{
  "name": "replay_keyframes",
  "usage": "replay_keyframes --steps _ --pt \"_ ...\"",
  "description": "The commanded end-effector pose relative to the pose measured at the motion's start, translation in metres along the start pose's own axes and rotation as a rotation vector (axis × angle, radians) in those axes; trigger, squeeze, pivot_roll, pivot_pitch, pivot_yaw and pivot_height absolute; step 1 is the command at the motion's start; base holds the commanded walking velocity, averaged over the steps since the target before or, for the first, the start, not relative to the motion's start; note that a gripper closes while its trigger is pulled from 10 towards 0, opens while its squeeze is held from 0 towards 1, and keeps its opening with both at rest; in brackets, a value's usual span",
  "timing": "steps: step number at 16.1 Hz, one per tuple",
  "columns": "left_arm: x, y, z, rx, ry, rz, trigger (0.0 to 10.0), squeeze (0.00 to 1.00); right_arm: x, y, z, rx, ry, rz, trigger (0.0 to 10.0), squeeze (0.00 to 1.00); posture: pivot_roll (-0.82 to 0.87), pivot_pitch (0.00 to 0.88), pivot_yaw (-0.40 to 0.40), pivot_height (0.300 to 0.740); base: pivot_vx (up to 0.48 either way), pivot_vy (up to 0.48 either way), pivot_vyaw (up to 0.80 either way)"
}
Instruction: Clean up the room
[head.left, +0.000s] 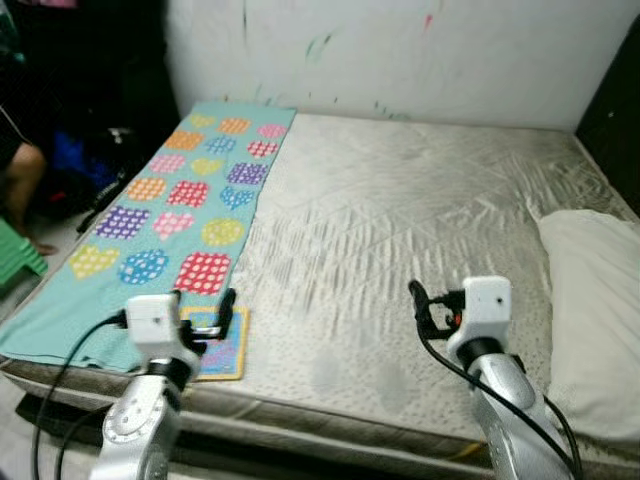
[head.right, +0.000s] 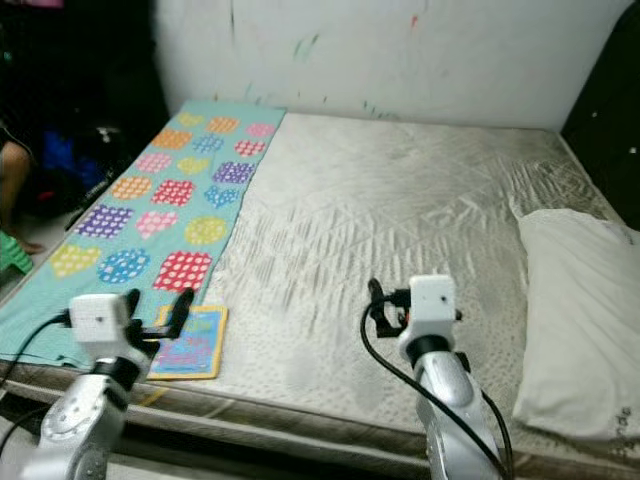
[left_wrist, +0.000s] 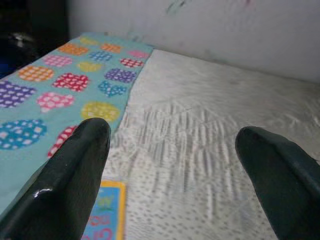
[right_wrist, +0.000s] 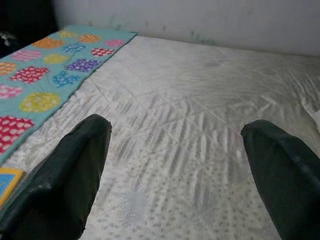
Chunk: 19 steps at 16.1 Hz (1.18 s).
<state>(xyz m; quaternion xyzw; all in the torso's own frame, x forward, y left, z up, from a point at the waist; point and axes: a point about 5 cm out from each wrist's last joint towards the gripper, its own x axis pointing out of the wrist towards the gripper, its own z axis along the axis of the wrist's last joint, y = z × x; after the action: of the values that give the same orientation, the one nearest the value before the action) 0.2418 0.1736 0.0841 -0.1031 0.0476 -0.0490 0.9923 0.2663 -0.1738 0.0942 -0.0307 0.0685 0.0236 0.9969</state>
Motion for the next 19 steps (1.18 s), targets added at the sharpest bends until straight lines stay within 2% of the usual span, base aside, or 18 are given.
replay_keyframes --steps 1,4,10,19 --pt "0.003 -0.005 0.001 0.001 0.001 -0.025 10.0 0.00 0.000 -0.002 0.001 -0.001 -0.003 -0.014 10.0 0.00 -0.07 0.000 0.026 0.740 0.000 -0.368 0.00" --pt "0.007 -0.017 0.002 -0.008 0.001 -0.061 10.0 0.00 0.003 -0.001 0.005 0.000 -0.014 -0.020 10.0 0.00 -0.08 0.000 0.030 0.740 0.000 -0.358 0.00" --pt "0.002 -0.017 -0.003 -0.010 0.022 -0.058 10.0 0.00 -0.003 -0.006 0.000 -0.005 0.009 -0.033 10.0 0.00 -0.08 0.000 0.028 0.740 0.000 -0.328 -0.08" --pt "0.001 -0.019 -0.005 -0.013 0.033 -0.057 10.0 0.00 -0.006 -0.001 -0.002 -0.014 0.018 -0.014 10.0 0.00 -0.08 0.000 0.023 0.740 0.000 -0.294 0.00"
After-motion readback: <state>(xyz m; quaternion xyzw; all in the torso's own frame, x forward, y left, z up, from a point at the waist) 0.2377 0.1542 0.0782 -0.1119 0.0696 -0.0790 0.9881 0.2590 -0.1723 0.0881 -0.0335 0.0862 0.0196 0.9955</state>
